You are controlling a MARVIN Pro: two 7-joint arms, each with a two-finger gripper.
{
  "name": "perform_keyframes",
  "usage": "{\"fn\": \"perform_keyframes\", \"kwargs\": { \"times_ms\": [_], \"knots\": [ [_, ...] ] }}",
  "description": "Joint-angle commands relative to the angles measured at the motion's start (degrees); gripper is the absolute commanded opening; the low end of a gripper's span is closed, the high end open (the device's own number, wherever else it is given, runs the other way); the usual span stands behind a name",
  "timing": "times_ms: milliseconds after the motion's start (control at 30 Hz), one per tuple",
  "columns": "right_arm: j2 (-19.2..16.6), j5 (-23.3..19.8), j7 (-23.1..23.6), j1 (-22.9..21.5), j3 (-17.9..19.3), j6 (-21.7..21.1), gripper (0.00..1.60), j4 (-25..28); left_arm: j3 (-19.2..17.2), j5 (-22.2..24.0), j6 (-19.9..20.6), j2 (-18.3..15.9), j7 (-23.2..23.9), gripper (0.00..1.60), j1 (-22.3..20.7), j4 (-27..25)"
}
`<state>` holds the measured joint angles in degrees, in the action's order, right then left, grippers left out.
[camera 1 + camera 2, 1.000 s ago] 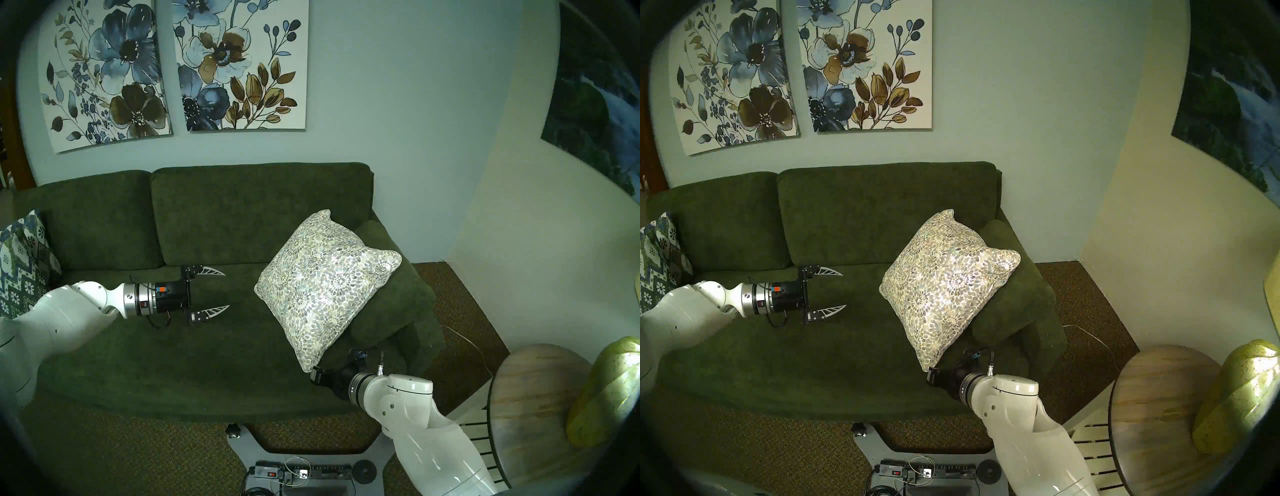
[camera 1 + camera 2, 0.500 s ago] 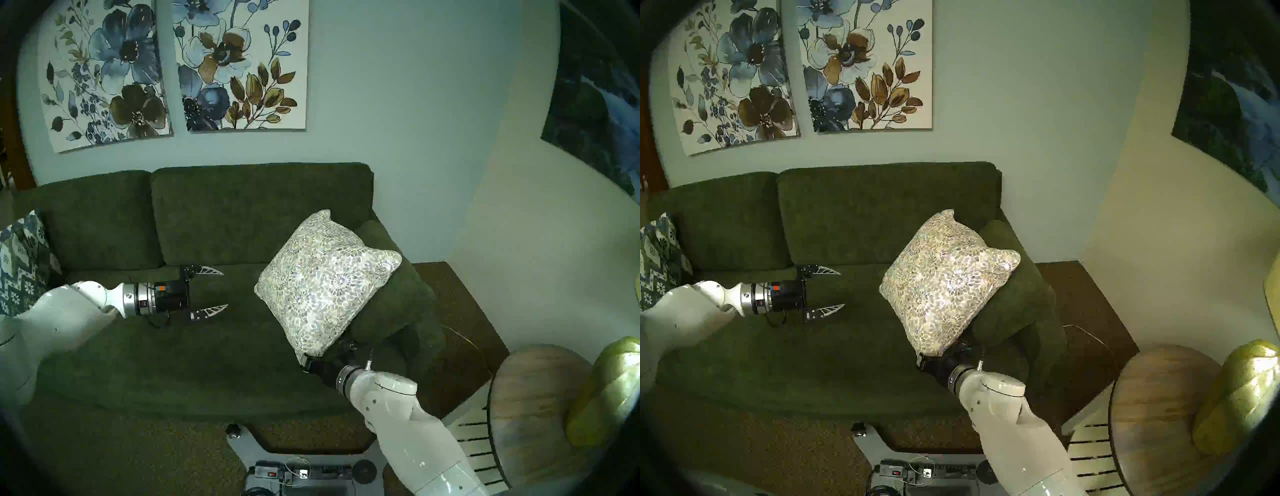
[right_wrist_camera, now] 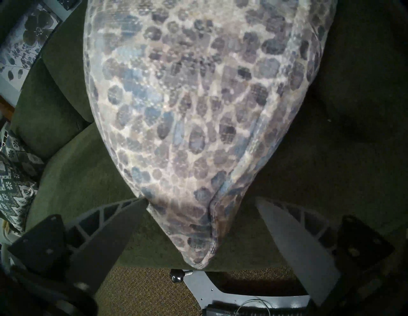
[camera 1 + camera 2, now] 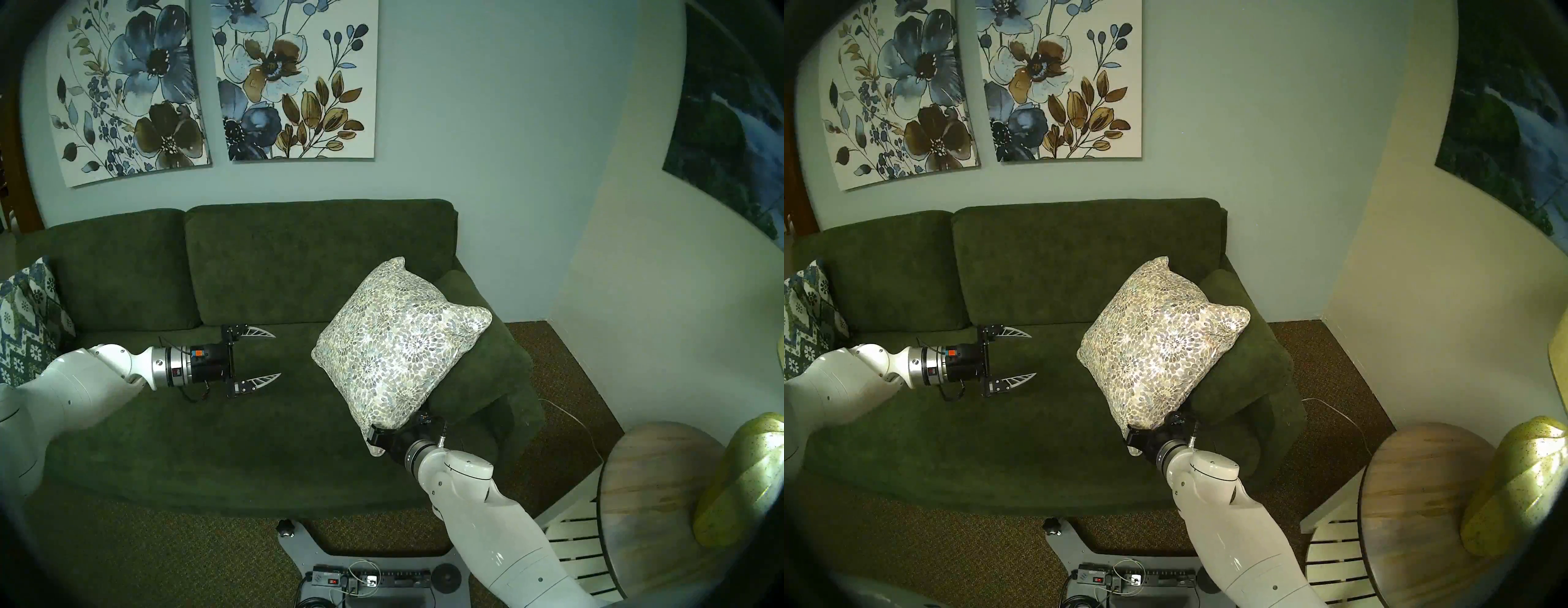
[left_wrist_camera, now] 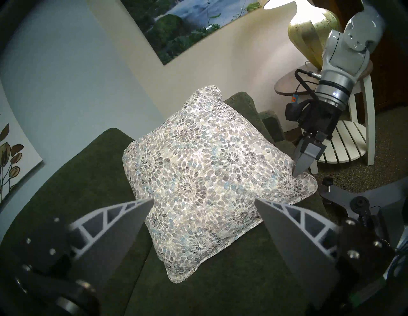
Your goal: Fix throw pillow on sofa
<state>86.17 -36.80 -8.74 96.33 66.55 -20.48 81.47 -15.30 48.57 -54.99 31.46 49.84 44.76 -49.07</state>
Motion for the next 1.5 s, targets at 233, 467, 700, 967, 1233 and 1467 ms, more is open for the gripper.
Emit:
{"fn": "perform_keyframes", "kwargs": {
  "times_ms": [233, 467, 700, 967, 1233, 1467],
  "knots": [
    [2.69, -1.28, 1.11, -7.59, -1.39, -4.56, 0.48, -9.65, 1.82, 2.26, -0.01, 0.09, 6.40, 1.60, -2.77, 0.42],
    [2.55, -4.50, 2.65, -11.58, -7.89, -4.76, 0.00, -17.45, 2.94, 1.61, -0.01, -0.23, 4.32, 1.60, -3.14, -0.20],
    [3.17, -7.95, 4.30, -15.59, -13.93, -4.53, 0.00, -23.15, 3.45, 1.18, -0.01, -0.46, 2.97, 1.60, -3.25, -0.68],
    [3.83, -11.95, 2.57, -18.67, -18.41, -2.49, 0.00, -26.35, 3.84, 1.80, -0.01, -0.50, 4.13, 1.60, -3.62, -0.59],
    [2.54, -13.09, -3.42, -17.40, -19.66, -0.74, 1.02, -22.65, 4.22, 3.04, -0.01, -0.17, 5.71, 1.60, -4.00, 0.17],
    [0.04, -12.56, -9.10, -14.04, -18.83, -1.23, 1.60, -15.23, 4.86, 3.76, -0.01, 0.06, 6.18, 1.60, -4.41, 0.67]
  ]
}}
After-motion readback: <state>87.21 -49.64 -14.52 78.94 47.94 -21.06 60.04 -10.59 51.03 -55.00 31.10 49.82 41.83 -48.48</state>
